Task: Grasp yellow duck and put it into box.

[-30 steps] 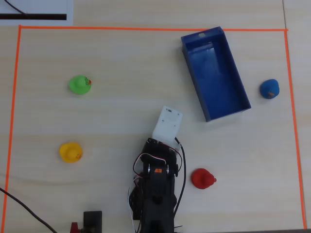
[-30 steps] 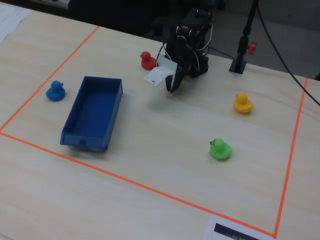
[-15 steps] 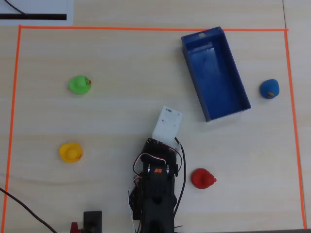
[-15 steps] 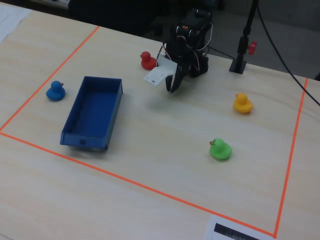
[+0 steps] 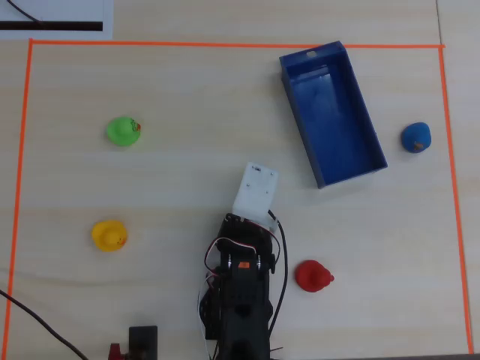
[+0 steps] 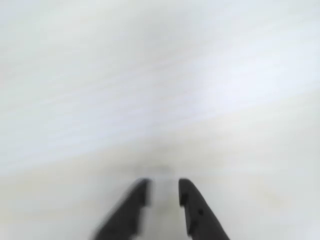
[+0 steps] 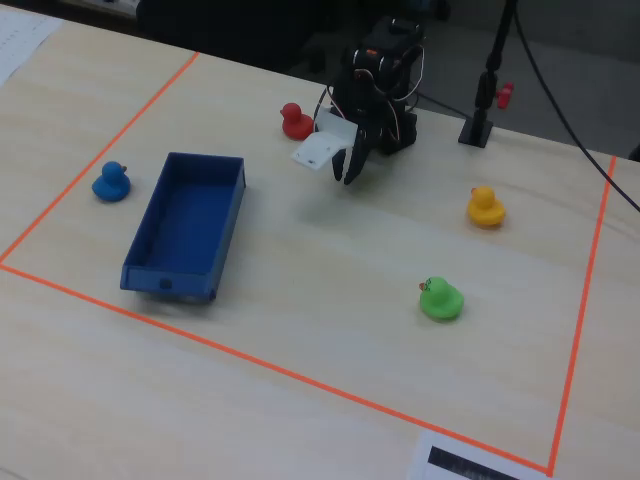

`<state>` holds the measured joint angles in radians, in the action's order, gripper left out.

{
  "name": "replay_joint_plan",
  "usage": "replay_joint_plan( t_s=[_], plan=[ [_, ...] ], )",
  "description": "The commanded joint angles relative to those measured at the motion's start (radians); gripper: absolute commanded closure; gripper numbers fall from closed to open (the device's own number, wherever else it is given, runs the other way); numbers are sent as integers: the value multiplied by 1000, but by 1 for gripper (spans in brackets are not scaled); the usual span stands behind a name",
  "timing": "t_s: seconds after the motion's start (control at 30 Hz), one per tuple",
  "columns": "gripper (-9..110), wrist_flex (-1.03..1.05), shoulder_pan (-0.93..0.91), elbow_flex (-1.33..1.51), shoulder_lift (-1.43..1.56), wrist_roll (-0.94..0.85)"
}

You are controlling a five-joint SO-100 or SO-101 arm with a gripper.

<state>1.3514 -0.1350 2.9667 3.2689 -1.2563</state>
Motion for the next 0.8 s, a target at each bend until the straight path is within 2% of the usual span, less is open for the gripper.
replay_joint_plan(
  t_s=[0.0, 0.1, 0.2, 0.3, 0.47, 0.67, 0.77],
  plan=[
    [82, 117, -91, -402, -334, -17],
    [72, 299, -81, -764, -572, -6],
    [67, 411, 9, -960, -673, 49],
    [64, 413, 129, -968, -695, 95],
    [62, 394, 442, -940, -675, 219],
    [59, 394, 724, -986, -833, 365],
    [58, 327, 825, -934, -900, 411]
  ],
)
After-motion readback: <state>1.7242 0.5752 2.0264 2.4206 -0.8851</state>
